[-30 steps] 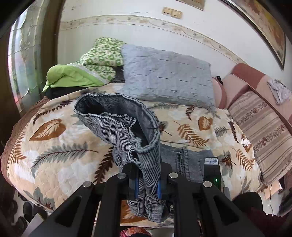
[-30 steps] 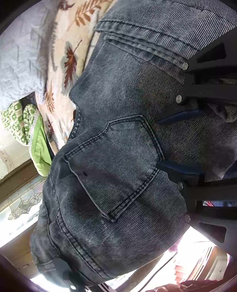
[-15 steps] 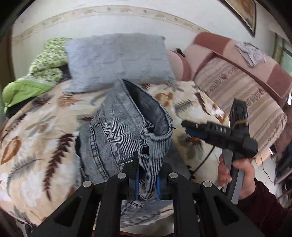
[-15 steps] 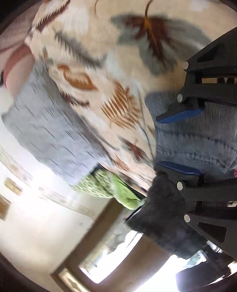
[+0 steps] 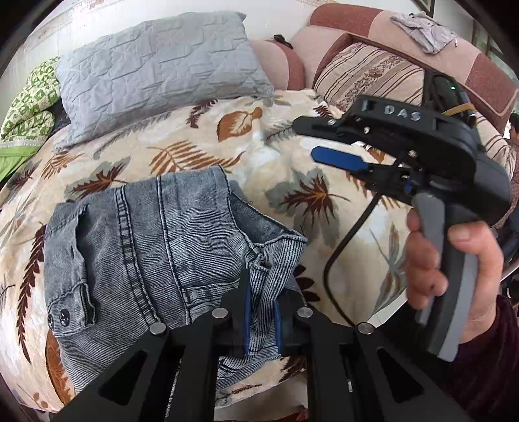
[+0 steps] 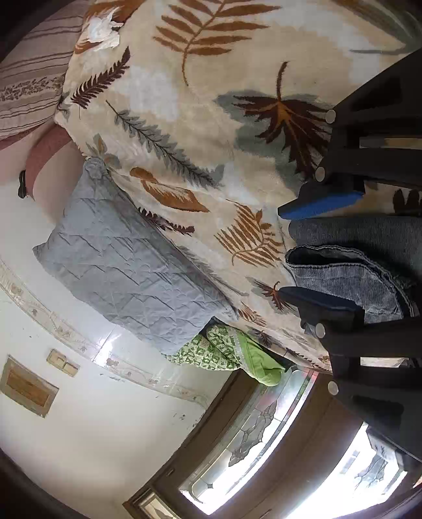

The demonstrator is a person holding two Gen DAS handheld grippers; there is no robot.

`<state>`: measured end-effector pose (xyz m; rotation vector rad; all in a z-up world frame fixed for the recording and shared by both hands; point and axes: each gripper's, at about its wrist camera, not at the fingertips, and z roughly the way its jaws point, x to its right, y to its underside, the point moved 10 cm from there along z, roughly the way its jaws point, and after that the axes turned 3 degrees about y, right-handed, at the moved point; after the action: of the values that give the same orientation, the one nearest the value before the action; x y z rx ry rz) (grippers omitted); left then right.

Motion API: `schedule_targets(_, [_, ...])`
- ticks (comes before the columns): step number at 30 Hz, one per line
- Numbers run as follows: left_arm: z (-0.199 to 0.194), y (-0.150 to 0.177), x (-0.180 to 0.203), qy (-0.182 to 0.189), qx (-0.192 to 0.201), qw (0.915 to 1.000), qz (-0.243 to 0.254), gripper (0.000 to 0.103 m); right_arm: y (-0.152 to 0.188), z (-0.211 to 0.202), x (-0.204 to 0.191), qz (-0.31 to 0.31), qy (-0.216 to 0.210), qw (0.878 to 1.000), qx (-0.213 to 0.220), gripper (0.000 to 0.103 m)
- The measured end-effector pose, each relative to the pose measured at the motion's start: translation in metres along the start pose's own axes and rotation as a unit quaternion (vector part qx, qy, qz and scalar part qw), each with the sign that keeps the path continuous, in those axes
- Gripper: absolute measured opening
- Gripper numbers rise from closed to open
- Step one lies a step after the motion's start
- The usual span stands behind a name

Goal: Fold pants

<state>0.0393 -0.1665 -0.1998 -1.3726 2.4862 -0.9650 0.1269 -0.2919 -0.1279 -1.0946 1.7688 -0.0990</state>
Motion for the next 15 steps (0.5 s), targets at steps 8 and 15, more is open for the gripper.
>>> schedule_targets(8, [0.016,0.034,-0.004,0.028,-0.068,0.9972,0.017,0.013,0.009,0.013,-0.018,-0.031,0.006,0.999,-0.006,0.047])
schedule_targets(15, [-0.079,-0.009,-0.027,0.057,0.038,0.9971,0.032,0.072,0.014,0.018,-0.046,-0.058,-0.026,0.998,-0.002,0.047])
